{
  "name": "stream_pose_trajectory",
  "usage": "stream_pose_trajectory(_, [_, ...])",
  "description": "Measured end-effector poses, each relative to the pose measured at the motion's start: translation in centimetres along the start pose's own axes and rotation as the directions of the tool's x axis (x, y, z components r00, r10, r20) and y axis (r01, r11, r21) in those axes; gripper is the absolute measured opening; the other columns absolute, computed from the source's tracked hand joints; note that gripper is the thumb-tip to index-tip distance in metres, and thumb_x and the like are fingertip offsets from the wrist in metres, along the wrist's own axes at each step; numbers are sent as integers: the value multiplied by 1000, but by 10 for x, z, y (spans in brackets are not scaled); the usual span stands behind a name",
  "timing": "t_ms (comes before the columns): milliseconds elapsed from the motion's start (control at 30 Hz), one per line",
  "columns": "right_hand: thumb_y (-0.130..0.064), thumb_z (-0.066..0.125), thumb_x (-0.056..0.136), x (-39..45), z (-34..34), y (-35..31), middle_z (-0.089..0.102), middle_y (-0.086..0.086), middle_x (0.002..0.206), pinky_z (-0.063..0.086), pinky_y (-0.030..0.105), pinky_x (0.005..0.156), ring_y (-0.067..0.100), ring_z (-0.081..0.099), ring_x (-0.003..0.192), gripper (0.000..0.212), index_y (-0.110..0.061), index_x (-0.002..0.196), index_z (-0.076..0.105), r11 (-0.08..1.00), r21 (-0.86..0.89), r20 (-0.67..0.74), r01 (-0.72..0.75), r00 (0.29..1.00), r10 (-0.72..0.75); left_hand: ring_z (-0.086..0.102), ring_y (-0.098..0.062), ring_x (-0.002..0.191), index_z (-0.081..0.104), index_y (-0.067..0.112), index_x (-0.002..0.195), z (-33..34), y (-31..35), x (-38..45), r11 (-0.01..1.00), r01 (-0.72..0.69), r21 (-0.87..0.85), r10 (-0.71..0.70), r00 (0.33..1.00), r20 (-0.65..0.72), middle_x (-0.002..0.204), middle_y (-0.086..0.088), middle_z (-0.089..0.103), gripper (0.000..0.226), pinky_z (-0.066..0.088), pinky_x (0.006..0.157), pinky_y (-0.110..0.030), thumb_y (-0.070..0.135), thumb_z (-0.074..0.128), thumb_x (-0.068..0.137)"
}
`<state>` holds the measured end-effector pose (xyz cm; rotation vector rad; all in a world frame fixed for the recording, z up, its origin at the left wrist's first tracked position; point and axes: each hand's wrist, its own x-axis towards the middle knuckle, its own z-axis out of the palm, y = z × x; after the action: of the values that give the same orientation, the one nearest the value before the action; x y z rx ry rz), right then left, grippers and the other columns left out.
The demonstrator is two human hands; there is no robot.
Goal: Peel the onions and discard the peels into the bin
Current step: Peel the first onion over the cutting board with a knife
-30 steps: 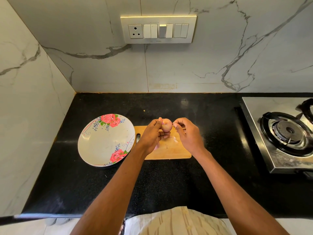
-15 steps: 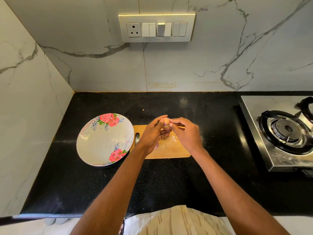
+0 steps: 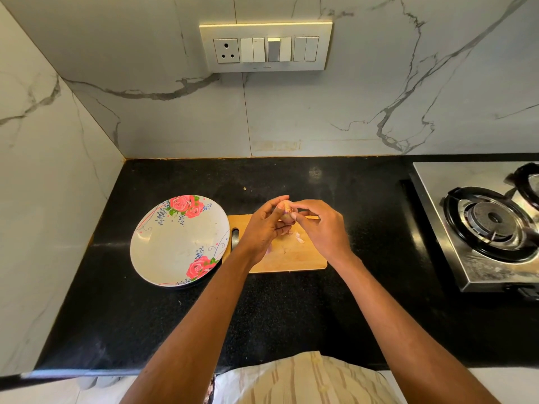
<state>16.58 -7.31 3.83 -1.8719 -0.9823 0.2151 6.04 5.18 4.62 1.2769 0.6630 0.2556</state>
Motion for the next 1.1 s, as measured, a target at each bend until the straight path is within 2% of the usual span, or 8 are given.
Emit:
stream_pose_trajectory(233, [-14,80,86,4,-3,2,69,-11,99,51,9,79,1,66,96,14,-19,99,77,998,27,-12,62,998,-61,72,-22,106,60,26,135,-6,3,-1,999,15,49,-17,999,42,127,-6,68,31,59,87,-29,29,47,106])
stream_pose_trajectory(367, [-16,78,88,6,-1,5,65,-16,96,48,5,77,-7,63,94,13,-20,101,75,998,-34,19,44,999,-43,72,-23,106,61,26,132,-6,2,-1,999,37,32,-38,998,49,129,-7,67,30,59,88,-29,29,46,106])
stream_pose_trajectory(500, [-21,74,93,5,1,7,63,-15,100,45,3,77,-13,58,96,11,-20,103,72,998,-67,33,18,999,-16,71,-25,109,61,28,127,-3,-2,-3,998,63,-23,-62,997,39,129,-8,65,26,59,89,-30,29,46,106])
stream_pose_trajectory(733, [-24,63,100,-3,7,11,63,-12,103,45,4,76,-13,58,97,5,-27,104,64,994,11,35,-110,993,110,70,-27,111,61,28,125,0,-7,-4,994,76,-77,-75,997,16,129,-7,63,23,59,86,-27,27,49,106])
stream_pose_trajectory(867, [-23,60,102,-3,9,14,69,-11,101,55,15,78,1,71,92,4,-22,104,63,952,181,-5,-249,967,254,68,-30,113,58,21,134,-1,-8,-4,987,68,-144,-71,997,-13,131,-9,61,31,59,90,-31,28,50,105])
stream_pose_trajectory(967, [-20,62,101,-2,9,18,73,-2,96,59,22,78,8,73,88,9,-13,105,66,907,277,-42,-317,939,341,66,-31,116,58,26,130,-3,-6,-4,987,64,-145,-68,998,-18,134,-7,56,27,59,89,-30,26,51,104])
stream_pose_trajectory(1100, [-16,66,98,-1,8,19,72,-5,98,59,20,75,7,73,85,10,-18,108,67,879,261,-7,-399,910,415,66,-30,116,57,27,131,-5,-4,-4,989,61,-136,-64,998,-15,135,-4,54,27,59,91,-30,26,51,104])
